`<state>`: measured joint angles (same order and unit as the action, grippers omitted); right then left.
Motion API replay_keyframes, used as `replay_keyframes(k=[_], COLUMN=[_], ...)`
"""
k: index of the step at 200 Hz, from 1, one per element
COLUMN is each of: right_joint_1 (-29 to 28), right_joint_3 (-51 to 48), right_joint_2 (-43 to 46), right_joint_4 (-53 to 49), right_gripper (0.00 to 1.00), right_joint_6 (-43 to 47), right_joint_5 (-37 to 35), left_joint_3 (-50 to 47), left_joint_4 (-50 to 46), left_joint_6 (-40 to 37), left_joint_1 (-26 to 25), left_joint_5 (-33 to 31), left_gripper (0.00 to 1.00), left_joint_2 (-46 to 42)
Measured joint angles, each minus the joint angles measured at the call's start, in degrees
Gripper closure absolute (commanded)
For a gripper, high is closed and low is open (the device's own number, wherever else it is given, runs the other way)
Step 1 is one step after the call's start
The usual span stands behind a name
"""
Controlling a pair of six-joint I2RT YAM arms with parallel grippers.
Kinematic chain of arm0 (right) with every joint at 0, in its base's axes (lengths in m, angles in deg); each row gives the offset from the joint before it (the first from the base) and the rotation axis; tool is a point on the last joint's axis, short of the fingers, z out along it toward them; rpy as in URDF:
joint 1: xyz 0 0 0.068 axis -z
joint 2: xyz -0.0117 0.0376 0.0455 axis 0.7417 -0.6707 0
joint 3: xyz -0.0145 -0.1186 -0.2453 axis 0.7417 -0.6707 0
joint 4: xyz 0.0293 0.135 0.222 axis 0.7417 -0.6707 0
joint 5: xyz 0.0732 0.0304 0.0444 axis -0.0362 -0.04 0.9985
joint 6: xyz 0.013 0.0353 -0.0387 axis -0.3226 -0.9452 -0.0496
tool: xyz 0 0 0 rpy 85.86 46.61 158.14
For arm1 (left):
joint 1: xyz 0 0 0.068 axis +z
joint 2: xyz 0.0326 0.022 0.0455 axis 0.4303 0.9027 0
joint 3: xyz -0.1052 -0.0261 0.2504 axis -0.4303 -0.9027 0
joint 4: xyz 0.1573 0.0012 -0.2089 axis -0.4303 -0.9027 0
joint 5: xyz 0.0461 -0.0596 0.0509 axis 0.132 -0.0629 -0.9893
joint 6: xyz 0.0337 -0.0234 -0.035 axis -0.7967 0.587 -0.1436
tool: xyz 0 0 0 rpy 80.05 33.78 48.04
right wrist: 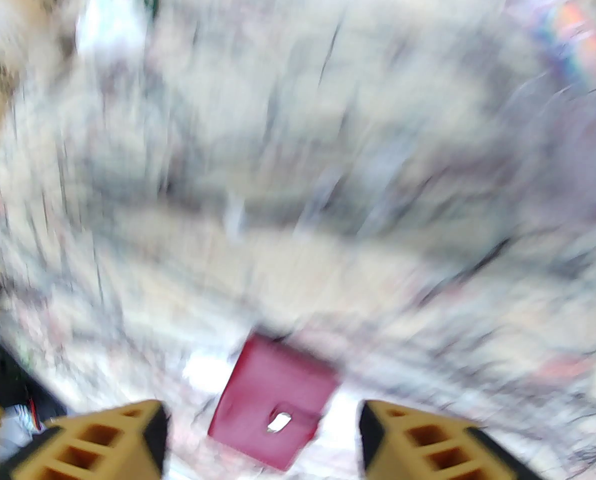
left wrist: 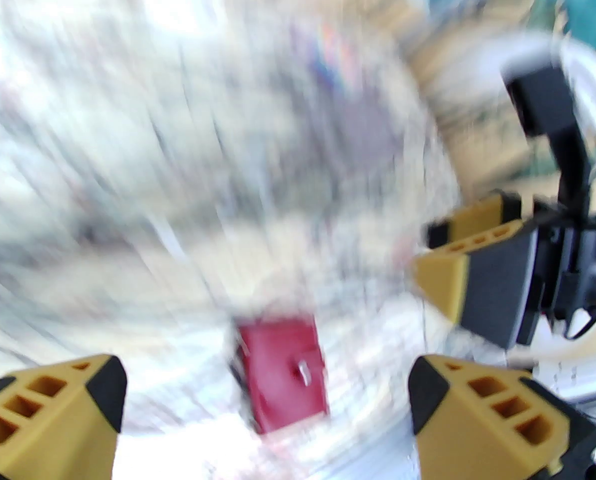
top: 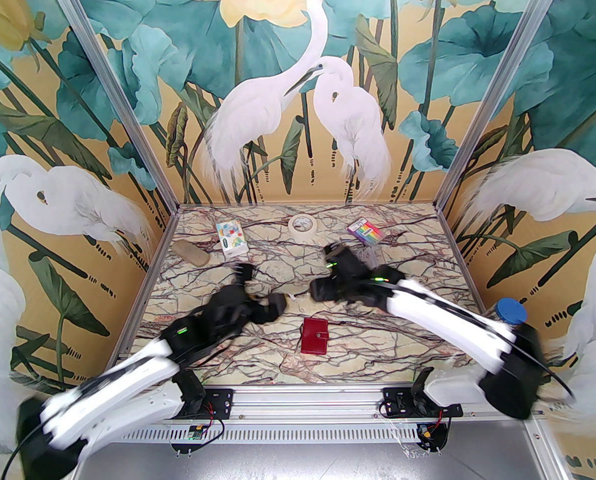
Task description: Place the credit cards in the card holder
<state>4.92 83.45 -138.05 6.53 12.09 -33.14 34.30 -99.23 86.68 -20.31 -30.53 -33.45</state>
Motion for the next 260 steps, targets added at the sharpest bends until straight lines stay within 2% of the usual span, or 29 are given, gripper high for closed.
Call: replay_keyframes(k=[6, 22, 46, 64, 89, 120, 143, 175, 183, 213, 260], right_joint_1=[1.1, 5.0, 12.3, 19.1, 29.2, 35.3, 38.0, 38.8, 39.4, 42.1, 42.8], right_joint_3=[-1.2, -7.8, -21.5, -29.1, -36.4, -38.2, -39.8, -40.0, -40.1, -40.5, -41.0], right_joint_2=[2.9, 11.0, 17.7, 16.9, 13.0, 7.5, 0.1, -9.5, -11.6, -17.5, -18.4], right_joint_4=[1.7, 10.0, 23.8, 30.5, 37.6, 47.8, 58.1, 69.3, 73.1, 81.7, 85.9], right_gripper=[0.00, 0.01, 0.01, 0.01, 0.01, 0.01, 0.04, 0.05, 0.00, 0.01, 0.01], right_joint_6=[1.3, 6.6, 14.3, 17.7, 19.1, 19.9, 20.1, 23.3, 23.8, 25.3, 25.3], right_joint_5=[-2.6, -9.4, -15.0, -15.8, -15.4, -13.7, -13.0, -12.7, -11.7, -7.1, -4.4], left_joint_3=[-0.6, -4.3, -12.7, -17.9, -18.6, -19.2, -20.4, -18.2, -17.9, -17.9, -15.0], left_joint_4=[0.2, 3.7, 10.8, 16.5, 25.1, 38.9, 48.7, 57.2, 59.8, 74.4, 74.2], left_joint_6=[-2.4, -8.9, -16.0, -20.2, -25.1, -28.2, -30.4, -30.6, -30.7, -31.9, -32.2], left_joint_1=[1.2, 4.9, 12.8, 20.0, 26.6, 33.0, 36.9, 43.9, 44.5, 44.7, 45.5], left_joint_5=[-4.0, -11.8, -17.0, -17.2, -16.3, -11.5, -5.9, 2.6, 4.5, 9.8, 13.4], left_gripper=[0.00, 0.01, 0.01, 0.01, 0.00, 0.01, 0.02, 0.04, 0.03, 0.02, 0.00], left_joint_2=[-3.4, -10.1, -12.9, -8.0, 8.1, 23.9, 28.8, 35.8, 37.6, 49.5, 51.1])
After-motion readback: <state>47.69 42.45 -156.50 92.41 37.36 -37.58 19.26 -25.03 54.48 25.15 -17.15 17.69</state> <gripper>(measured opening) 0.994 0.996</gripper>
